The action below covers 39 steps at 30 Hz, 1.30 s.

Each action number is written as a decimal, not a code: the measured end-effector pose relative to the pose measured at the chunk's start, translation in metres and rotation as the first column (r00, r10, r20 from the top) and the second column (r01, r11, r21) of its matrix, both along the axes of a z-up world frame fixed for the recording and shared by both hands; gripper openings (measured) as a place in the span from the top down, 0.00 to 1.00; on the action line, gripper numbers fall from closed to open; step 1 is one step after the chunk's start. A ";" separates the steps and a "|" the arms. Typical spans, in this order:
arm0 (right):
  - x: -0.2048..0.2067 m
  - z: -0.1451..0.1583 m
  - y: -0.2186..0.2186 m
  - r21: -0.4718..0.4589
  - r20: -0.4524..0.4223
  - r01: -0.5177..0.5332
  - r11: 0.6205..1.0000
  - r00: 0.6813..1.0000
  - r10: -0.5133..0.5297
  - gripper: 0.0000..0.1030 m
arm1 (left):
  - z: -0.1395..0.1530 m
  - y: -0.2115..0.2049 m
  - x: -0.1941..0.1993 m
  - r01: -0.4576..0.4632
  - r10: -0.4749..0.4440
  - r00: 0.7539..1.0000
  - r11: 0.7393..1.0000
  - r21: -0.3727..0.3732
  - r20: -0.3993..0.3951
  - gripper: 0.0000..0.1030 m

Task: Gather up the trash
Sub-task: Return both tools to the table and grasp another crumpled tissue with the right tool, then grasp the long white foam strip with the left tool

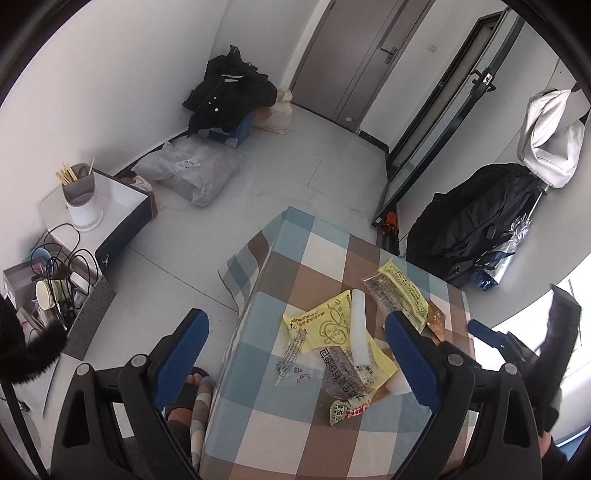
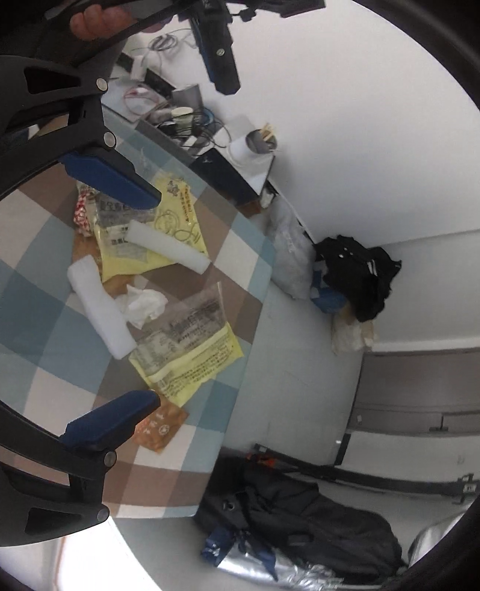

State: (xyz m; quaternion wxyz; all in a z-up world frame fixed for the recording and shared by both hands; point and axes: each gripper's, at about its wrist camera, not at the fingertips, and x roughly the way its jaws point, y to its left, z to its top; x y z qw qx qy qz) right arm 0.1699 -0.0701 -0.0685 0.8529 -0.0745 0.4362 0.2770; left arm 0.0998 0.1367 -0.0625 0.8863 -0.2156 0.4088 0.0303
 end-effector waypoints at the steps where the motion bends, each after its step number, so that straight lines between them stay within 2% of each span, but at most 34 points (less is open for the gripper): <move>1: 0.006 -0.008 0.004 -0.015 -0.014 -0.017 1.000 1.000 0.017 0.15 | -0.001 0.000 0.002 -0.002 0.002 1.000 1.000 0.002 -0.005 0.08; 4: 0.018 -0.029 0.014 -0.050 -0.045 -0.036 0.998 0.998 0.034 0.21 | -0.005 0.001 0.007 0.003 -0.004 1.000 1.000 -0.018 -0.029 0.08; 8: 0.027 -0.050 0.017 -0.033 -0.104 -0.058 0.998 0.993 0.055 0.31 | -0.011 0.003 0.012 -0.012 0.010 0.998 0.999 -0.030 -0.057 0.08; 12: 0.034 -0.064 0.019 -0.060 -0.158 -0.071 0.996 0.986 0.061 0.40 | -0.017 0.005 0.019 -0.026 0.022 0.996 0.999 -0.046 -0.085 0.08; 14: 0.035 -0.069 0.019 -0.054 -0.192 -0.093 0.994 0.978 0.081 0.52 | -0.021 0.005 0.023 -0.036 0.030 0.994 0.998 -0.051 -0.108 0.08; 18: 0.035 -0.071 0.017 -0.055 -0.202 -0.095 0.994 0.976 0.082 0.62 | -0.028 0.006 0.028 -0.048 0.039 0.989 0.997 -0.063 -0.141 0.08; 20: 0.036 -0.072 0.013 -0.031 -0.228 -0.089 0.996 0.970 0.079 0.76 | -0.029 0.005 0.029 -0.049 0.039 0.988 0.997 -0.061 -0.152 0.08; 22: 0.037 -0.073 0.011 -0.027 -0.241 -0.077 0.997 0.968 0.068 0.77 | -0.030 0.003 0.029 -0.050 0.041 0.987 0.997 -0.053 -0.157 0.08; 26: 0.033 -0.070 0.006 -0.013 -0.240 -0.071 0.997 0.969 0.066 0.85 | -0.033 -0.003 0.031 -0.037 0.030 0.986 0.999 -0.037 -0.163 0.08; 29: 0.028 -0.063 -0.001 0.017 -0.226 -0.067 0.998 0.972 0.069 0.85 | -0.034 -0.007 0.032 0.002 -0.011 0.988 0.998 -0.057 -0.154 0.08; 39: 0.024 -0.032 -0.030 0.127 -0.166 -0.033 0.991 0.985 0.054 0.85 | -0.036 -0.027 0.037 0.092 -0.089 0.984 0.996 0.008 -0.154 0.08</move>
